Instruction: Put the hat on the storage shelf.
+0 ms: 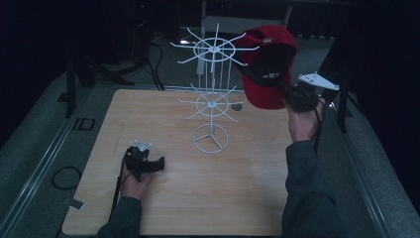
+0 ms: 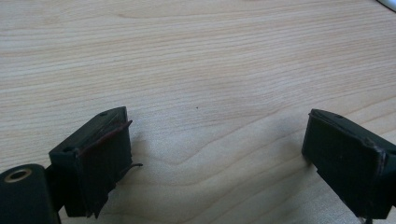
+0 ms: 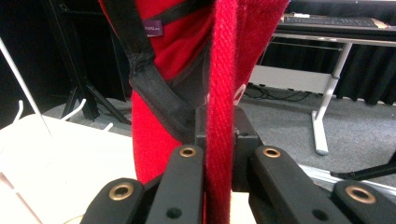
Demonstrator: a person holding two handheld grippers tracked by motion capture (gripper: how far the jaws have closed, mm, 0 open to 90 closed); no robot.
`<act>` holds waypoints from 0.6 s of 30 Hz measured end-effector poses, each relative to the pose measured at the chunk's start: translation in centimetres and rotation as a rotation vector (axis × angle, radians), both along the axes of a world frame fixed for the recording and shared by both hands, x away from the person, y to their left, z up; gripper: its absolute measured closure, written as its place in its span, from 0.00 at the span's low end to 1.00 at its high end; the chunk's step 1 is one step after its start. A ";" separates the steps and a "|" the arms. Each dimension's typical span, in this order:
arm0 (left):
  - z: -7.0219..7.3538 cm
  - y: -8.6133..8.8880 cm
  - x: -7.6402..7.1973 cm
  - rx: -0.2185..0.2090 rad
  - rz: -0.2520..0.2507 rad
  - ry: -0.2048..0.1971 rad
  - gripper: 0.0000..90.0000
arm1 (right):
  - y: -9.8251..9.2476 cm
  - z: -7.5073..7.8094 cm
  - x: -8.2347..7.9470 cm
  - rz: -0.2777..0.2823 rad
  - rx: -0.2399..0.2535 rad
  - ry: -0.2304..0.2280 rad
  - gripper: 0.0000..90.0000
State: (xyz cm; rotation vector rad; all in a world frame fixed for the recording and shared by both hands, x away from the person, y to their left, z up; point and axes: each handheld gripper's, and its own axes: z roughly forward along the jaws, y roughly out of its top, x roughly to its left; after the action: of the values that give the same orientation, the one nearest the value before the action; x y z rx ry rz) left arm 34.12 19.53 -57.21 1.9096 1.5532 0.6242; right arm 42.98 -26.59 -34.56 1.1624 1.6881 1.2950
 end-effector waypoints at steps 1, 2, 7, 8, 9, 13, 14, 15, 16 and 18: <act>0.0 0.0 0.0 -0.001 0.000 -0.001 0.09 | 0.0 0.1 0.0 0.001 0.002 -0.002 0.96; 0.0 0.0 0.0 -0.001 0.001 -0.001 0.09 | 0.0 0.1 0.0 0.002 0.003 -0.003 0.96; 0.0 0.0 0.0 -0.002 0.000 -0.001 0.09 | 0.1 0.4 -0.1 0.003 0.006 -0.009 0.96; 0.0 0.0 0.0 -0.001 0.000 -0.001 0.09 | 0.1 0.4 -0.1 0.003 0.008 -0.010 0.96; 0.0 0.0 0.0 -0.001 0.000 -0.001 0.09 | 0.1 0.5 -0.2 0.002 0.009 -0.012 0.96; 0.0 0.0 0.0 -0.001 0.000 0.000 0.09 | 0.1 0.8 -0.2 0.001 0.013 -0.018 0.96; 0.0 0.0 0.0 0.000 0.000 0.002 0.09 | 0.1 0.8 -0.2 0.002 0.015 -0.019 0.96; 0.0 0.0 0.0 0.000 0.000 0.001 0.09 | 0.2 0.9 -0.3 0.001 0.015 -0.020 0.96; 0.0 0.0 0.0 -0.001 0.000 0.001 0.09 | 0.2 0.9 -0.3 0.001 0.015 -0.023 0.96; 0.0 0.0 0.0 -0.001 0.000 0.001 0.09 | 0.2 1.0 -0.3 0.001 0.016 -0.025 0.96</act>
State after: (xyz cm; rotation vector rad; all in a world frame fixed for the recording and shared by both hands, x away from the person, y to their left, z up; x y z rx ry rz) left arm 34.12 19.53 -57.20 1.9097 1.5538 0.6224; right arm 42.65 -26.38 -33.61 1.1501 1.6633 1.3208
